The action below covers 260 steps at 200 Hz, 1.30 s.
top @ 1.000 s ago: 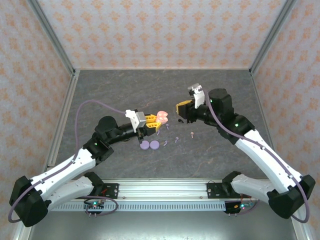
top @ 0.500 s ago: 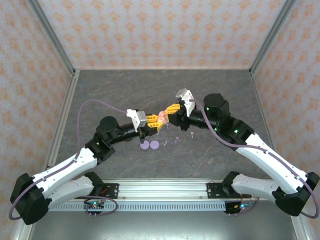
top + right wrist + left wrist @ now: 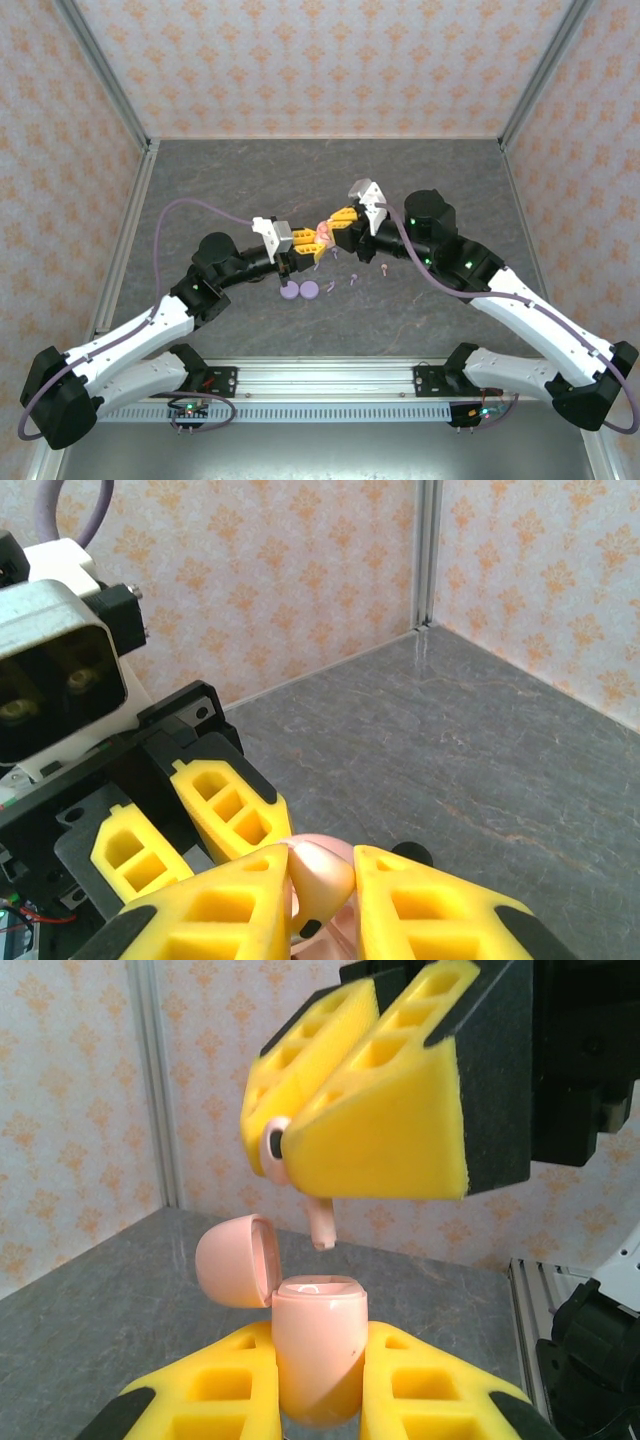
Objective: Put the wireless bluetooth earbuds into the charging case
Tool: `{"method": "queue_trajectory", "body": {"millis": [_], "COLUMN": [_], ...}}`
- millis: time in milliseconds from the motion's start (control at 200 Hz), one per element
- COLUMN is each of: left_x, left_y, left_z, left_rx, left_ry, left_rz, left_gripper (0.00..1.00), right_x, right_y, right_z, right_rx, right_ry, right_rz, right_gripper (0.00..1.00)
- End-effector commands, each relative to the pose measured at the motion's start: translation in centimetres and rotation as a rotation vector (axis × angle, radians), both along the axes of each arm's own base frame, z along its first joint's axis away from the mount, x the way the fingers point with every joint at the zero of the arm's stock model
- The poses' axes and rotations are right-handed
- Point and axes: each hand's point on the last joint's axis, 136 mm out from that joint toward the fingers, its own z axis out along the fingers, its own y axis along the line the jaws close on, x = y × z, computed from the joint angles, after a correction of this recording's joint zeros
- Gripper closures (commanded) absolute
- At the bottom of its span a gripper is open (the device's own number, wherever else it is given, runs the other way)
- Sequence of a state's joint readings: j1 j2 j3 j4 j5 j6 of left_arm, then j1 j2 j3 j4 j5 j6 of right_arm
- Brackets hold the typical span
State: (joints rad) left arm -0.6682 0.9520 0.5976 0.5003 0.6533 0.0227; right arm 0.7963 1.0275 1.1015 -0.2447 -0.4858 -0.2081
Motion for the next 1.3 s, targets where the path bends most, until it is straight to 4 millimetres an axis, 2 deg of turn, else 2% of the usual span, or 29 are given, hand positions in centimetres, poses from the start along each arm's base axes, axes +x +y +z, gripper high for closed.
{"method": "queue_trajectory", "body": {"millis": [0, 225, 646, 1071, 1296], "left_x": [-0.3, -0.1, 0.1, 0.2, 0.3], "left_y": [-0.1, -0.4, -0.5, -0.4, -0.4], "left_z": [2.4, 2.4, 2.6, 3.0, 2.9], "left_rx": [-0.056, -0.058, -0.069, -0.098, -0.098], "left_ry": [-0.051, -0.04, -0.025, -0.017, -0.01], "left_rz": [-0.013, -0.017, -0.016, -0.013, -0.006], "left_gripper": [1.0, 1.0, 1.0, 1.0, 1.0], "right_x": [0.0, 0.0, -0.4, 0.0, -0.6], "right_y": [0.0, 0.2, 0.4, 0.2, 0.5], "right_z": [0.1, -0.7, -0.4, -2.2, -2.2], "right_rx": [0.007, 0.004, 0.03, -0.008, 0.007], "right_ry": [-0.034, -0.02, -0.019, -0.005, 0.011], "right_rz": [-0.004, 0.001, 0.021, 0.003, 0.036], "right_gripper": [0.79, 0.79, 0.8, 0.8, 0.79]}}
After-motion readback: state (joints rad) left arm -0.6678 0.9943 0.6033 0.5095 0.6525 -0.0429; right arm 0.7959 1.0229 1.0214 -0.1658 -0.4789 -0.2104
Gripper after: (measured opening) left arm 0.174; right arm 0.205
